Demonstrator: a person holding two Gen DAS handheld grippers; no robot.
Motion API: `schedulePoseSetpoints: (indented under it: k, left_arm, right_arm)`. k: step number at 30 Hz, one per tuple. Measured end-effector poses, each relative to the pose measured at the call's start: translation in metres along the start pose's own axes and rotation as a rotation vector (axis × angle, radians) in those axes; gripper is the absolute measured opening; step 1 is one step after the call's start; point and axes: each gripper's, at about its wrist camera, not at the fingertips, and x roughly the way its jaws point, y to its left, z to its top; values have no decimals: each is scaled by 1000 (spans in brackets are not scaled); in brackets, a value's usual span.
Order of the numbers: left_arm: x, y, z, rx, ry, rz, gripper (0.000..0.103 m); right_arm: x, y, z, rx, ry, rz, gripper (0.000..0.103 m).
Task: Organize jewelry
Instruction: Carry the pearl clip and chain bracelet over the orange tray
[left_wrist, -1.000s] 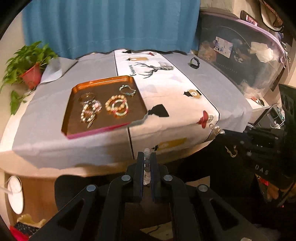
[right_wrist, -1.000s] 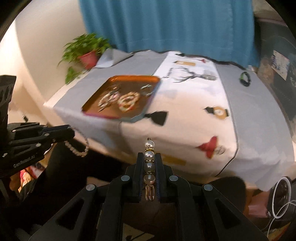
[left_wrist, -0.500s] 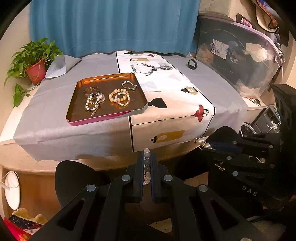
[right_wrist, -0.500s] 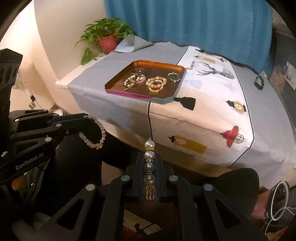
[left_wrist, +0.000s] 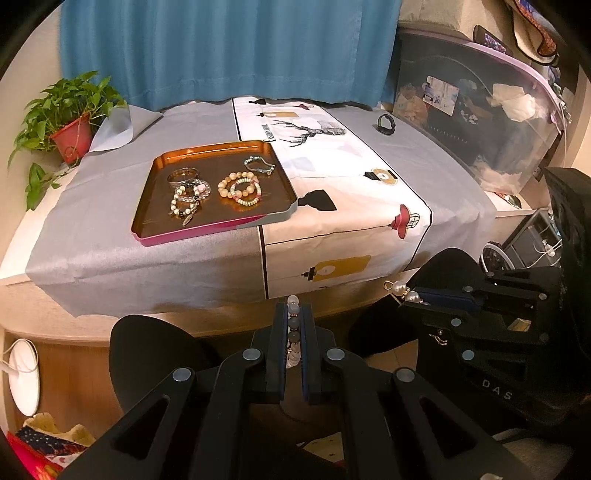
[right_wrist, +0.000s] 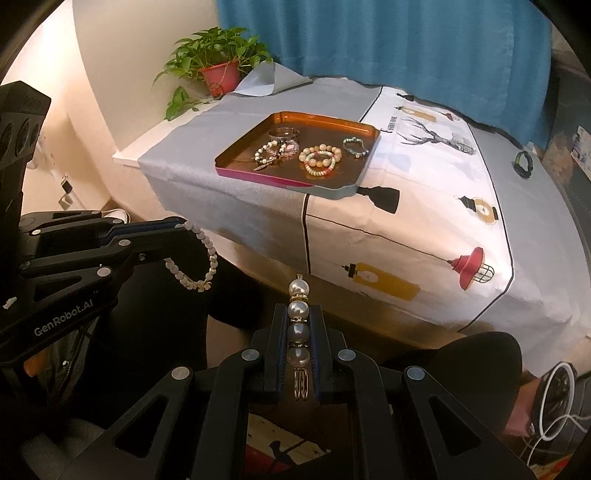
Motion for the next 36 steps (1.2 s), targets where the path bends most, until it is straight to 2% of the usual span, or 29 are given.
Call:
schedulePoseSetpoints:
  k: [11, 18, 30, 36]
  left_arm:
    - [13, 7, 7, -16, 23, -2, 4]
    - [20, 33, 22, -64, 12, -1, 4]
    - [36, 99, 91, -121, -89, 72, 4]
    - [62, 128, 122, -133, -94, 100, 4]
  right_arm:
    - [12, -3, 1, 4, 24, 6, 12]
    - [25, -9, 17, -4, 37, -17, 12]
    - [62, -27, 105, 0, -13, -34, 12]
    - [98, -36, 155, -1, -23, -36, 12]
